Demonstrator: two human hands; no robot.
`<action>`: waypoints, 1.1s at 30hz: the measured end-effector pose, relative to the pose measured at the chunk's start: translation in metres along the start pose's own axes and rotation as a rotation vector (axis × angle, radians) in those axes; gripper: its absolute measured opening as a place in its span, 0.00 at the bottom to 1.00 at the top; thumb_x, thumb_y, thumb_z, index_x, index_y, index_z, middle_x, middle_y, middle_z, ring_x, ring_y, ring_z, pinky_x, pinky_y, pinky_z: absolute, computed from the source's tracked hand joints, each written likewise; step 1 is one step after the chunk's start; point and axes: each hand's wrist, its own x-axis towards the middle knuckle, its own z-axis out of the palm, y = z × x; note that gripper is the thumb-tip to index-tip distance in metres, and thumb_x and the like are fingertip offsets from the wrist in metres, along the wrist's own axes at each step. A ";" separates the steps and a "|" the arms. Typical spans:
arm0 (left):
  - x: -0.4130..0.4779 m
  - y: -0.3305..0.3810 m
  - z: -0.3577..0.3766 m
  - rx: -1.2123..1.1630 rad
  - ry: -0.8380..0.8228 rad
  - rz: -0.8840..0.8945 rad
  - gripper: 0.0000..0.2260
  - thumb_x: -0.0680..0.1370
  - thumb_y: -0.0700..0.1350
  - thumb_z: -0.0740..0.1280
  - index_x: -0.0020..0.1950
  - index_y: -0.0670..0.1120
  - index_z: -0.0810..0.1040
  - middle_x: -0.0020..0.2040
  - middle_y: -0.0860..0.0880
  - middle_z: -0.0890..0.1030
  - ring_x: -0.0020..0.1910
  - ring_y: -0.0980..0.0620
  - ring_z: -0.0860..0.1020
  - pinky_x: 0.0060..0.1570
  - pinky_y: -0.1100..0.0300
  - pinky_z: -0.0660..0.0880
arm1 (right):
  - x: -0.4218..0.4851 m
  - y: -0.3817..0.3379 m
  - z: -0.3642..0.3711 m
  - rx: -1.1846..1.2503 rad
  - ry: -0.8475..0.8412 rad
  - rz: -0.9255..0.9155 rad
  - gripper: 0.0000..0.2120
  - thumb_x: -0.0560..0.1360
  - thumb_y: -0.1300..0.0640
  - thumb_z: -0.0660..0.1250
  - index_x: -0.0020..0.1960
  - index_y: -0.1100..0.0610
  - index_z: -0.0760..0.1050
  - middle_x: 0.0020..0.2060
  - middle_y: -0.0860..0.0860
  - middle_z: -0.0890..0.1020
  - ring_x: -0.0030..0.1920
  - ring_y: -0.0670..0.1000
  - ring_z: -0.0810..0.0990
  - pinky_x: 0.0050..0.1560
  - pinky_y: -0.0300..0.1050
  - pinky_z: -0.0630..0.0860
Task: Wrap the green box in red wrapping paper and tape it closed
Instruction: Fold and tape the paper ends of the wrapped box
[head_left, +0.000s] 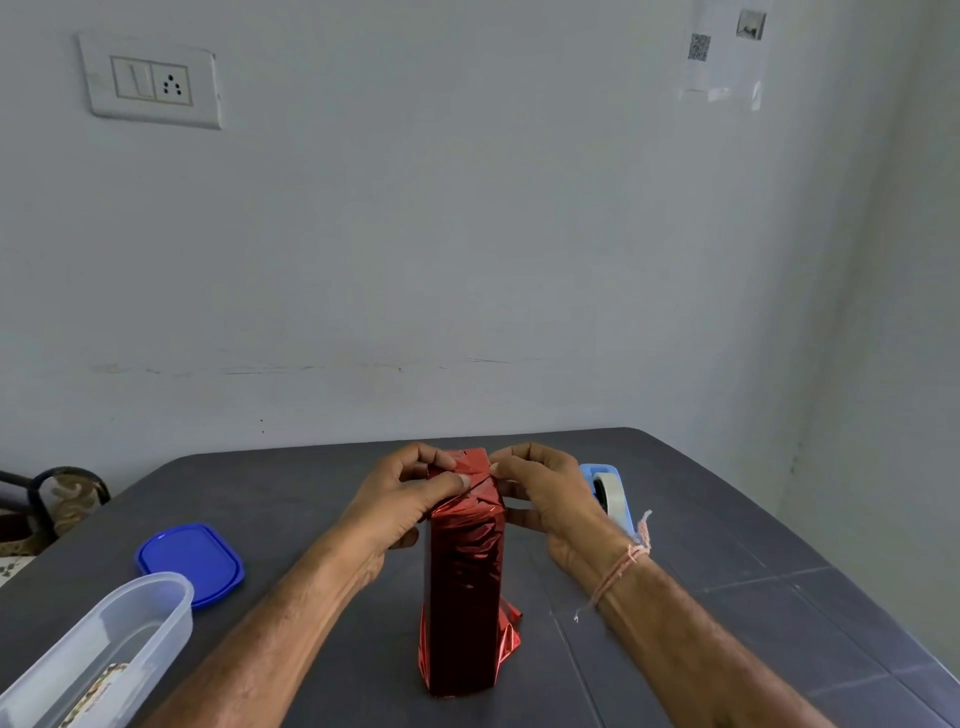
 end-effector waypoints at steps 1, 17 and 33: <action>-0.001 0.000 0.001 -0.005 -0.002 0.000 0.08 0.73 0.48 0.78 0.50 0.52 0.83 0.57 0.48 0.81 0.46 0.51 0.77 0.37 0.59 0.69 | -0.001 0.000 -0.004 0.026 -0.015 0.022 0.04 0.76 0.67 0.69 0.48 0.62 0.82 0.39 0.56 0.86 0.40 0.51 0.85 0.39 0.46 0.83; 0.000 -0.003 0.002 0.014 -0.016 0.023 0.08 0.75 0.49 0.77 0.52 0.52 0.83 0.52 0.52 0.82 0.43 0.52 0.76 0.36 0.59 0.70 | 0.016 0.049 -0.158 -0.449 0.487 0.075 0.10 0.77 0.53 0.73 0.46 0.60 0.83 0.44 0.55 0.83 0.41 0.50 0.79 0.42 0.50 0.83; 0.004 -0.007 0.001 -0.001 -0.024 0.021 0.08 0.74 0.49 0.77 0.51 0.52 0.83 0.55 0.50 0.81 0.44 0.51 0.76 0.35 0.60 0.70 | 0.049 0.049 -0.159 -0.366 0.295 0.382 0.18 0.76 0.63 0.74 0.62 0.69 0.74 0.58 0.63 0.77 0.51 0.62 0.82 0.43 0.57 0.85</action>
